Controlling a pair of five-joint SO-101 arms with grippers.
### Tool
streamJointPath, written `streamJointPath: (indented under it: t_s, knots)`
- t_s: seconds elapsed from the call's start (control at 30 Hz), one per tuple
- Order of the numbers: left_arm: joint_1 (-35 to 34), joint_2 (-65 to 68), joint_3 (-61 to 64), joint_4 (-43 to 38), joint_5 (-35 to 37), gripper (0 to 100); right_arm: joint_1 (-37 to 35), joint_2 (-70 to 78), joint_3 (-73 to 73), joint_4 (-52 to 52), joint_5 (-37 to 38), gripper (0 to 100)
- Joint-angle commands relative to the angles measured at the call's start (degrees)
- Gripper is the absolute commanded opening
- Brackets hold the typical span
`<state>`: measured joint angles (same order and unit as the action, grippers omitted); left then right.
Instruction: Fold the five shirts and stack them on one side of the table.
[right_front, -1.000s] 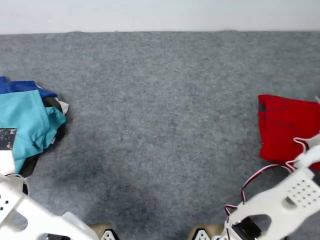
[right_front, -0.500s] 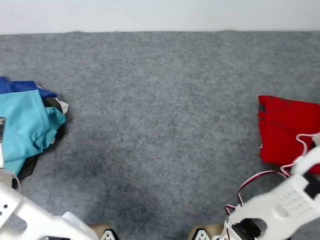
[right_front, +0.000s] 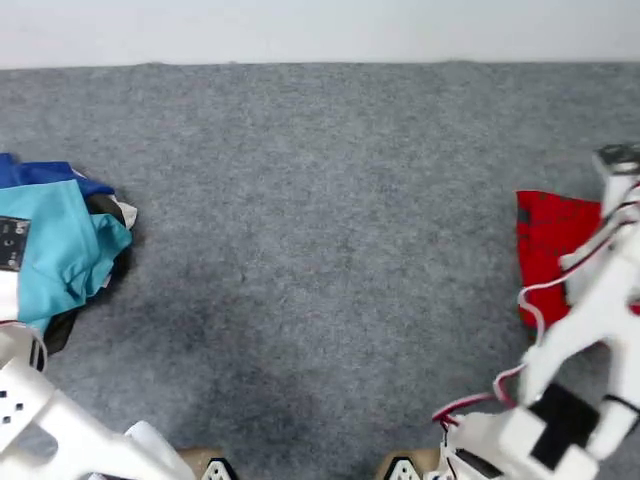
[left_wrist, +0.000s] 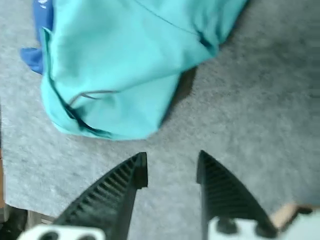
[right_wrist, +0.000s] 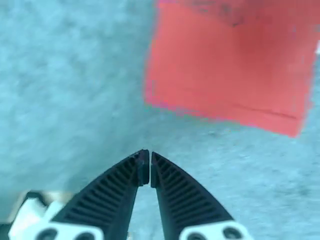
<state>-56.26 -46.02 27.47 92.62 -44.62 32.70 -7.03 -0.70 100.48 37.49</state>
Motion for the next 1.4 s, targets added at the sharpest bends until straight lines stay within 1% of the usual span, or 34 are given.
streamJointPath:
  t_s: [0.0,0.07,0.17,0.23,0.37,0.47,0.57,0.7,0.9,1.0,1.07,1.2,1.37]
  knots:
    - [0.6,-0.4,4.2,-8.9,-4.5,20,-3.4,-7.9,7.1,2.2,-2.5,0.9]
    - [1.1,-0.4,9.0,-14.2,-7.6,20,-4.4,-10.5,9.9,2.2,-3.7,0.9]
    - [1.8,-0.4,14.4,-20.2,-12.5,20,-4.6,-12.9,12.5,2.2,-4.0,0.9]
    - [2.8,-0.4,17.2,-24.6,-14.2,21,-4.5,-14.0,13.5,2.2,-4.0,0.9]
    - [4.7,-0.3,21.9,-32.5,-14.2,24,-4.6,-14.8,14.3,2.2,-4.0,0.9]
    - [6.2,-0.2,23.4,-35.6,-14.1,24,-4.6,-15.0,14.2,2.3,-4.0,0.9]
    - [8.2,3.6,23.3,-37.2,-14.0,24,-4.6,-14.9,14.2,2.3,-4.0,0.9]
    - [9.2,14.3,19.7,-41.8,-10.7,24,-4.6,-14.5,14.2,2.3,-4.1,0.9]
    - [10.0,29.1,10.6,-43.2,-6.0,23,-4.6,-14.5,14.2,2.3,-3.9,0.9]
    - [11.6,33.7,9.7,-47.6,-0.6,19,-4.7,-14.5,14.2,2.3,-3.9,0.9]
    - [12.8,34.6,10.2,-51.8,2.5,15,-4.7,-14.7,14.2,2.3,-3.9,0.9]
    - [16.5,34.2,9.7,-52.5,3.7,1,-4.6,-15.0,14.0,2.3,-3.9,0.9]
    - [18.9,25.4,10.2,-52.3,4.0,1,-4.6,-15.1,14.0,2.3,-3.9,0.9]
